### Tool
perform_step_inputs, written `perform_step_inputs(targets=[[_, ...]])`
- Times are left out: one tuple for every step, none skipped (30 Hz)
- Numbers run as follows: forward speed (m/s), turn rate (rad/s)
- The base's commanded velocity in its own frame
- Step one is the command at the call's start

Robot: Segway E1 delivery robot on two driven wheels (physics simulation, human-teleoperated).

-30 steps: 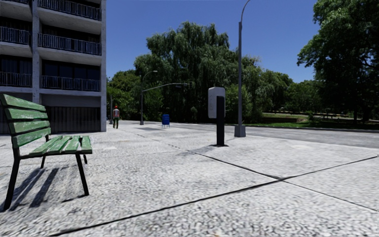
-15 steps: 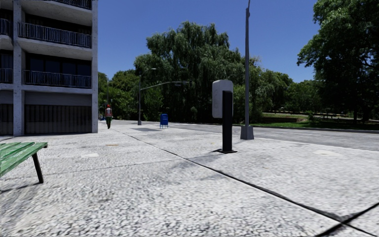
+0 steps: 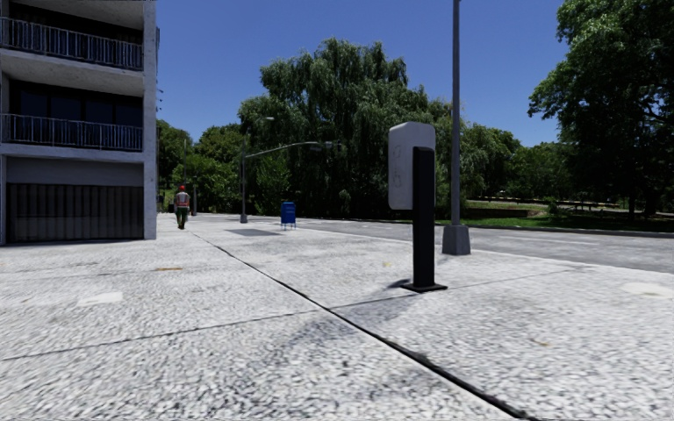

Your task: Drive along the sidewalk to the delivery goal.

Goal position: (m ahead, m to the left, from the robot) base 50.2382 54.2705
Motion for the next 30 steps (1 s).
perform_step_inputs(targets=[[2.0,0.0],[2.0,0.03],[2.0,0.15],[2.0,0.15],[2.0,0.28],[2.0,0.47],[2.0,0.55],[2.0,0.55],[2.0,0.56],[2.0,0.56],[2.0,0.56],[2.0,0.56],[2.0,0.57],[2.0,0.57],[2.0,0.57],[2.0,0.51],[2.0,0.51],[2.0,0.38],[2.0,0.33],[2.0,0.31],[2.0,0.31],[2.0,0.31],[2.0,0.3],[2.0,0.23],[2.0,0.23],[2.0,0.03],[2.0,0.0],[2.0,0.0],[2.0,0.0],[2.0,0.0]])
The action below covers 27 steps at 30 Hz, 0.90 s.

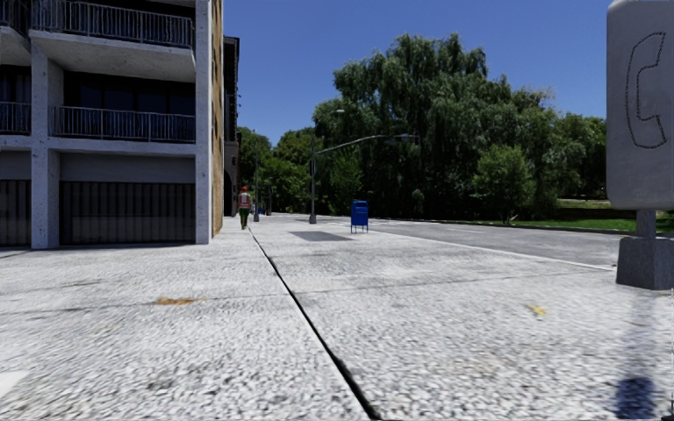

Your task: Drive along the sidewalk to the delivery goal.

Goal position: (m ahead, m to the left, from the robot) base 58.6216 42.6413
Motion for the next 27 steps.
perform_step_inputs(targets=[[2.0,0.0],[2.0,0.0],[2.0,0.0],[2.0,0.0],[2.0,0.17],[2.0,0.24],[2.0,0.27],[2.0,0.27],[2.0,0.28],[2.0,0.29],[2.0,0.29],[2.0,0.29],[2.0,0.29],[2.0,0.29],[2.0,0.29],[2.0,0.29],[2.0,0.29],[2.0,0.29],[2.0,0.29],[2.0,0.29],[2.0,0.29],[2.0,0.29],[2.0,0.29],[2.0,0.29],[2.0,0.29],[2.0,0.29],[2.0,0.29]])
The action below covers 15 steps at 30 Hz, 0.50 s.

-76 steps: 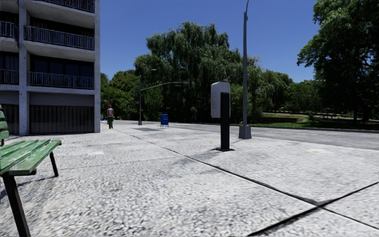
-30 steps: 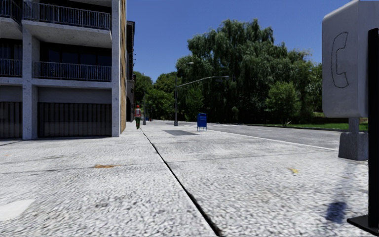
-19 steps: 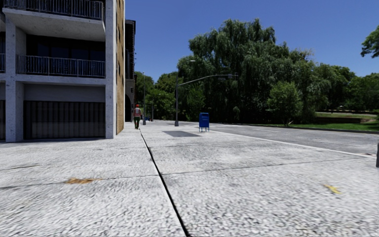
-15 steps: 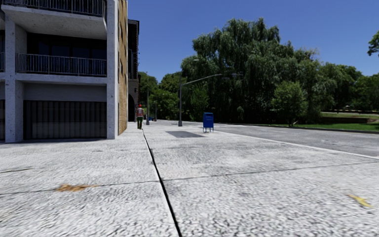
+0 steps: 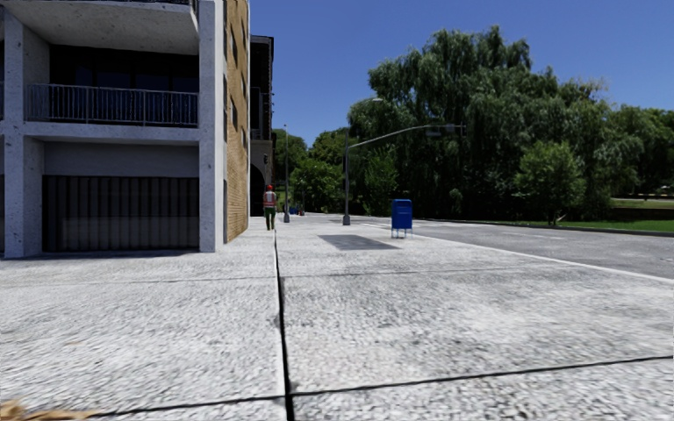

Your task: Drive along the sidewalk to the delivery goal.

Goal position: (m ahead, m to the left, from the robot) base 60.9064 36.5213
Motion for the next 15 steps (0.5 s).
perform_step_inputs(targets=[[2.0,0.29],[2.0,0.29],[2.0,0.29],[2.0,0.29],[2.0,0.29],[2.0,0.29],[2.0,0.29],[2.0,0.27],[2.0,0.26],[2.0,0.26],[2.0,0.26],[2.0,0.26],[2.0,0.26],[2.0,0.26],[2.0,0.26]])
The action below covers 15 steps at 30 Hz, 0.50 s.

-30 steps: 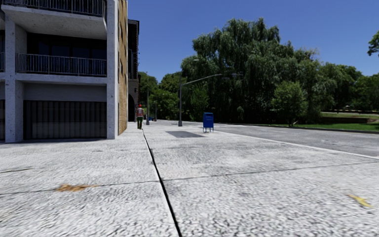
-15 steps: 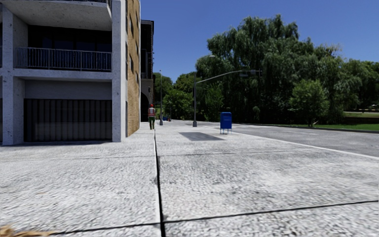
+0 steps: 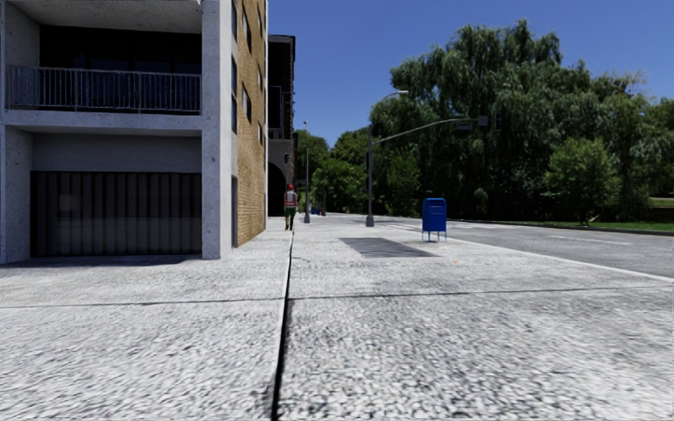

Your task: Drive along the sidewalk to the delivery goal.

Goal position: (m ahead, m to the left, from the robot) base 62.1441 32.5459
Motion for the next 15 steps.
perform_step_inputs(targets=[[2.0,0.26],[2.0,0.22],[2.0,0.22],[2.0,0.0],[2.0,0.0],[2.0,0.0],[2.0,0.0],[2.0,0.0],[2.0,0.0],[2.0,0.0],[2.0,0.0],[2.0,0.0],[2.0,0.0],[2.0,0.0],[2.0,0.0]])
